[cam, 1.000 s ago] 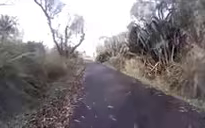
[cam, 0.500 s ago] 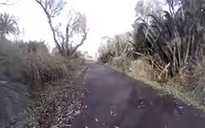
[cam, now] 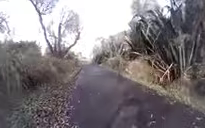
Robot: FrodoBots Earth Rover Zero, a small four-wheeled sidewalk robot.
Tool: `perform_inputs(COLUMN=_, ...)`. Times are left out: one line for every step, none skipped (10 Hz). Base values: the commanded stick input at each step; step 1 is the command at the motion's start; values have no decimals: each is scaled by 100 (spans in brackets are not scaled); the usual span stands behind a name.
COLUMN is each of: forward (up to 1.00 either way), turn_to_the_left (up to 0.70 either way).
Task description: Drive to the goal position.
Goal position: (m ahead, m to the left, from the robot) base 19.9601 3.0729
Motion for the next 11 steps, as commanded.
perform_inputs(forward=85, turn_to_the_left=0)
perform_inputs(forward=85, turn_to_the_left=0)
perform_inputs(forward=85, turn_to_the_left=-4)
perform_inputs(forward=85, turn_to_the_left=-14)
perform_inputs(forward=85, turn_to_the_left=-32)
perform_inputs(forward=85, turn_to_the_left=-22)
perform_inputs(forward=85, turn_to_the_left=0)
perform_inputs(forward=85, turn_to_the_left=0)
perform_inputs(forward=85, turn_to_the_left=0)
perform_inputs(forward=85, turn_to_the_left=0)
perform_inputs(forward=85, turn_to_the_left=0)
